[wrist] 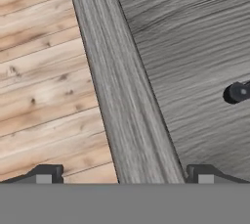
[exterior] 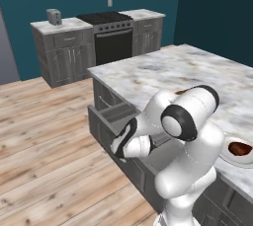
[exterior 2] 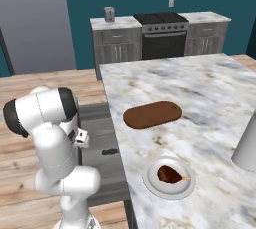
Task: Pick up the knife from the drawer and place it on the cutting board. Then place the meat from the plate to the cutting board.
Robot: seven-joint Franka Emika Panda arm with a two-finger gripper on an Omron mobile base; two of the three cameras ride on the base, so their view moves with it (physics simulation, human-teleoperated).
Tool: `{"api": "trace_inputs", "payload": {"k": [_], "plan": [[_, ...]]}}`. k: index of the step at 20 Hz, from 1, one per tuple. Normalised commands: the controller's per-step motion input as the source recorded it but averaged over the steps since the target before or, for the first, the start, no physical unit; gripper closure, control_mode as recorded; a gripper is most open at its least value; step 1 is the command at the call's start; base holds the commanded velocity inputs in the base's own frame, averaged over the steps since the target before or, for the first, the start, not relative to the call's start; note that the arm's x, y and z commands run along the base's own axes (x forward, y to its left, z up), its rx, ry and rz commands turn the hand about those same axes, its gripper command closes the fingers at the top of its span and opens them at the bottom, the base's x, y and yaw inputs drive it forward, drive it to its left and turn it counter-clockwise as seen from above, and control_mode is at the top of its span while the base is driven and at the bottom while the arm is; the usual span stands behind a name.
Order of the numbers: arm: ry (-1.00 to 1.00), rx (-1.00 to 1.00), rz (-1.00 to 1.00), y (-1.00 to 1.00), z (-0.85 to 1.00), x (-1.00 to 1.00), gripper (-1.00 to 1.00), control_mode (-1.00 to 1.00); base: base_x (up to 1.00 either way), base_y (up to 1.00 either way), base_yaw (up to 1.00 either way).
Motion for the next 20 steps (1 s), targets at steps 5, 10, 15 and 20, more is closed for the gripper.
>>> {"api": "trace_inputs", "payload": {"k": [5, 10, 15, 20], "plan": [[0.00, 0.01, 0.00, 0.93, -0.64, -0.15, -1.00, -1.00, 0.00, 0.00, 0.00], [0.00, 0.00, 0.00, 1.00, -0.49, -0.41, -1.00, -1.00, 0.00, 0.00, 0.00], [-0.01, -0.01, 0.00, 1.00, -0.51, -0.44, -1.00, -1.00, 0.00, 0.00, 0.00], [0.00, -0.03, -0.02, 0.63, -0.18, -0.02, -1.00, -1.00, 0.00, 0.00, 0.00]]}}
